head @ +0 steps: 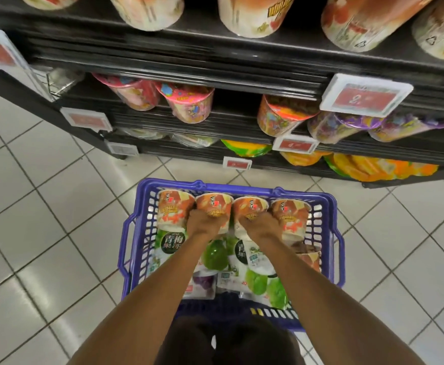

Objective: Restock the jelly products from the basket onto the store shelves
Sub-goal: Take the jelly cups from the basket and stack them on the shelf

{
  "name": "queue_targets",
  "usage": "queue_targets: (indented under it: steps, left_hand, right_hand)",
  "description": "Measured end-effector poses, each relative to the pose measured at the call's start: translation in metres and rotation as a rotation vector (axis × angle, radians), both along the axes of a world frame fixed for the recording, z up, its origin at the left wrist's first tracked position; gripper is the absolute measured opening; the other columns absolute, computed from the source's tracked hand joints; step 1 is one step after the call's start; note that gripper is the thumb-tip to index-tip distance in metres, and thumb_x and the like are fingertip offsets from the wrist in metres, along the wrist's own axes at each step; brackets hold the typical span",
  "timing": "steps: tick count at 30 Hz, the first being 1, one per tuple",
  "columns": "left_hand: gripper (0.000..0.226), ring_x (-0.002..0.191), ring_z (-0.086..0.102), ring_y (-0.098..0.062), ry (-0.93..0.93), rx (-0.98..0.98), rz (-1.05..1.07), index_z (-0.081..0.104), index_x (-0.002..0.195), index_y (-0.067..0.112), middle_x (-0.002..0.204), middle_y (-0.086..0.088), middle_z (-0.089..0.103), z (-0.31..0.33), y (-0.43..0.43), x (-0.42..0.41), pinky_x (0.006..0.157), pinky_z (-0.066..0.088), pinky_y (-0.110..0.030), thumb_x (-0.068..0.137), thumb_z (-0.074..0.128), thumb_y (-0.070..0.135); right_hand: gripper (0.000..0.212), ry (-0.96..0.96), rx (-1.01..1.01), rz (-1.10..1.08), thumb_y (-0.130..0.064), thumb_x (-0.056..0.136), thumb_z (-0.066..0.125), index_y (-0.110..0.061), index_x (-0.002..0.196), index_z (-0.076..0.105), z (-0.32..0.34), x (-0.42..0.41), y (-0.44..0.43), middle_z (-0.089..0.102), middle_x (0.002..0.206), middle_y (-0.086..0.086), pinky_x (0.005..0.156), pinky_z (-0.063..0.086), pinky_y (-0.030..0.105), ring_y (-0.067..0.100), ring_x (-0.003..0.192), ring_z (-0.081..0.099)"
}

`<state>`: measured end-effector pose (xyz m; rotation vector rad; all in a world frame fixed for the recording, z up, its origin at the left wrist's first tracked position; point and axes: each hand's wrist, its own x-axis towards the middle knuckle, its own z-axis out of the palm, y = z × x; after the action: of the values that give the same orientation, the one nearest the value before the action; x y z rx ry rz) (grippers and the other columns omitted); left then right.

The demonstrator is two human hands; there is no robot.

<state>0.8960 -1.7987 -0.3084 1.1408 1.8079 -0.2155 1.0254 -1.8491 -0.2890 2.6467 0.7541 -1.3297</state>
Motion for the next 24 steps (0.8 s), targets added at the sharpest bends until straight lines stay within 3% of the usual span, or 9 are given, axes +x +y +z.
queue_targets:
  steps: [4,6,9,11,13,17,19,22,24]
  left_hand:
    - [0.077,0.108,0.066,-0.027,-0.2,-0.001,0.239,0.059,0.126,0.009,0.119,-0.01,0.069,0.019,-0.001,-0.022,0.093,0.055,-0.041,0.062,0.088,0.041]
    - [0.069,0.1,0.068,-0.024,-0.282,-0.056,0.323,0.06,0.122,0.013,0.113,-0.008,0.071,0.034,-0.001,-0.036,0.081,0.06,-0.042,0.063,0.089,0.036]
    - [0.048,0.086,0.068,-0.015,-0.455,-0.108,0.453,0.057,0.107,0.025,0.104,-0.002,0.07,0.077,0.003,-0.055,0.055,0.057,-0.031,0.071,0.087,0.023]
    - [0.043,0.089,0.07,-0.018,-0.563,-0.088,0.499,0.056,0.104,0.026,0.102,-0.003,0.071,0.116,0.01,-0.064,0.062,0.06,-0.035,0.073,0.084,0.016]
    - [0.046,0.101,0.07,-0.025,-0.647,-0.063,0.464,0.06,0.115,0.019,0.111,-0.009,0.072,0.163,0.016,-0.072,0.083,0.059,-0.043,0.075,0.083,0.013]
    - [0.059,0.101,0.072,-0.024,-0.77,0.037,0.337,0.064,0.117,0.019,0.108,-0.005,0.075,0.279,0.029,-0.081,0.087,0.058,-0.04,0.063,0.088,0.021]
    - [0.071,0.102,0.071,-0.025,-0.8,0.091,0.281,0.062,0.122,0.016,0.11,-0.006,0.075,0.343,0.035,-0.082,0.087,0.058,-0.042,0.059,0.092,0.025]
    - [0.064,0.099,0.072,-0.021,-0.825,0.189,0.237,0.065,0.117,0.021,0.107,-0.001,0.076,0.436,0.042,-0.087,0.087,0.058,-0.041,0.06,0.09,0.033]
    - [0.058,0.101,0.072,-0.018,-0.857,0.249,0.238,0.064,0.116,0.026,0.107,0.002,0.076,0.493,0.043,-0.091,0.088,0.057,-0.04,0.064,0.089,0.031]
  right_hand:
    - [0.077,0.205,-0.064,-0.292,-0.058,0.068,0.079,-0.012,0.126,0.06,0.012,0.001,0.005,0.062,0.123,0.007,0.099,0.046,0.035,0.026,0.112,0.058]
    - [0.084,0.3,0.031,-0.542,-0.052,0.068,0.081,-0.011,0.135,0.051,0.025,0.001,-0.005,0.056,0.128,0.008,0.1,0.046,0.039,0.027,0.117,0.054]
    - [0.075,0.576,0.142,-0.858,-0.039,0.079,0.076,-0.016,0.141,0.041,0.058,0.001,-0.025,0.052,0.135,0.008,0.101,0.045,0.05,0.03,0.124,0.049]
    - [0.062,0.708,0.278,-0.94,-0.029,0.084,0.075,-0.015,0.137,0.047,0.093,0.003,-0.034,0.051,0.134,0.006,0.097,0.05,0.052,0.028,0.126,0.049]
    - [0.044,0.746,0.446,-1.021,-0.021,0.085,0.074,-0.016,0.124,0.054,0.136,0.004,-0.037,0.057,0.128,0.006,0.093,0.053,0.049,0.027,0.119,0.056]
    - [0.071,0.778,0.651,-0.99,-0.029,0.071,0.076,-0.01,0.135,0.052,0.253,-0.001,-0.03,0.066,0.125,0.013,0.077,0.057,0.037,0.031,0.114,0.064]
    - [0.067,0.763,0.754,-0.918,-0.033,0.071,0.074,-0.012,0.132,0.056,0.318,-0.002,-0.024,0.071,0.118,0.01,0.076,0.058,0.035,0.029,0.109,0.068]
    - [0.054,0.773,0.858,-0.896,-0.033,0.091,0.06,-0.008,0.138,0.049,0.416,-0.003,-0.016,0.064,0.129,0.015,0.099,0.051,0.047,0.032,0.114,0.064]
    - [0.051,0.809,0.922,-0.867,-0.039,0.099,0.047,-0.006,0.139,0.049,0.477,-0.003,-0.014,0.06,0.133,0.019,0.105,0.045,0.051,0.034,0.122,0.058]
